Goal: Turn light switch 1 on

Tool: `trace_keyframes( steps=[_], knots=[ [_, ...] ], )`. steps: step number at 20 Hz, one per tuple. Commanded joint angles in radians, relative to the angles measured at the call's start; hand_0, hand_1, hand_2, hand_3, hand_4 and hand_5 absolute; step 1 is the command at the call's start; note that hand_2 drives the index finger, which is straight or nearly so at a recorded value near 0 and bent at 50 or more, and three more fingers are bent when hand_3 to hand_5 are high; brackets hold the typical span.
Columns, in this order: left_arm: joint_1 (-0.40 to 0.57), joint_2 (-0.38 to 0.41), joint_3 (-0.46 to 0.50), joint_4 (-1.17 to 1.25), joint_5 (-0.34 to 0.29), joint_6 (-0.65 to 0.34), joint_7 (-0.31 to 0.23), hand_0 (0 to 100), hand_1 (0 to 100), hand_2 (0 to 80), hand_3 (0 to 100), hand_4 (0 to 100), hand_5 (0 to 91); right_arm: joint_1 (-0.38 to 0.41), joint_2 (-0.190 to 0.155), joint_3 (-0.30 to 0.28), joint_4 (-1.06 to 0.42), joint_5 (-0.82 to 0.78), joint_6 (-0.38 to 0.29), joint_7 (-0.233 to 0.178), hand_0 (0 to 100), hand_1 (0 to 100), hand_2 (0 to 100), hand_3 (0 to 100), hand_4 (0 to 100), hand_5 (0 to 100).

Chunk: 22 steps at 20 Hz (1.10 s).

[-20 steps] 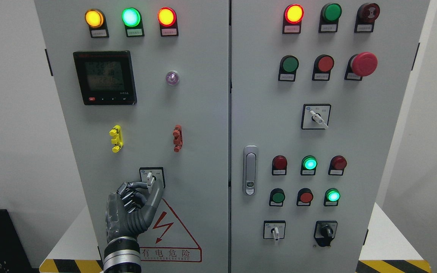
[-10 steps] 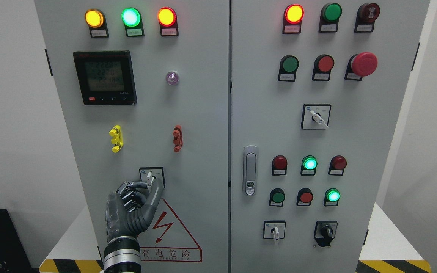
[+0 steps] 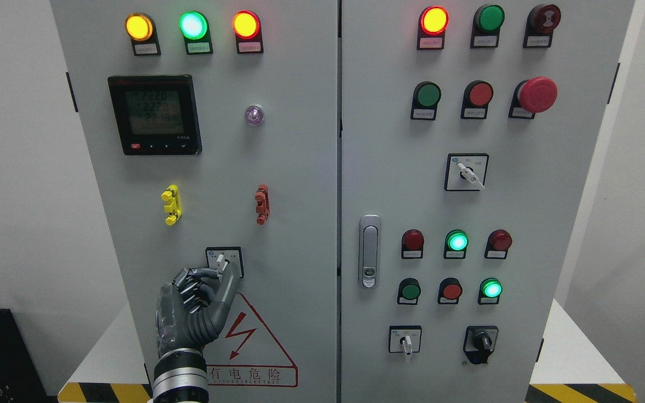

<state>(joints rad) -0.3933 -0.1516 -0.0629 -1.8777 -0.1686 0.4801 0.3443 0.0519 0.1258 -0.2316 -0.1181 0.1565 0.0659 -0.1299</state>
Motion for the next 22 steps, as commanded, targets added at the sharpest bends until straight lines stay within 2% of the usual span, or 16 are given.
trace_keyframes(
  steps=[1,22],
  knots=[
    [-0.002,0.0,0.0,0.0,-0.009,0.003,-0.001,19,63,58.6,96,89,86.8,0.0,0.0,0.0,0.0,0.0,0.0,-0.001,31,0,0,0,0,0],
    [-0.006,0.0,0.0,0.002,-0.014,0.006,-0.004,33,62,59.4,96,90,87.1,-0.001,0.0,0.0,0.0,0.0,0.0,-0.001,31,0,0,0,0,0]
  ],
)
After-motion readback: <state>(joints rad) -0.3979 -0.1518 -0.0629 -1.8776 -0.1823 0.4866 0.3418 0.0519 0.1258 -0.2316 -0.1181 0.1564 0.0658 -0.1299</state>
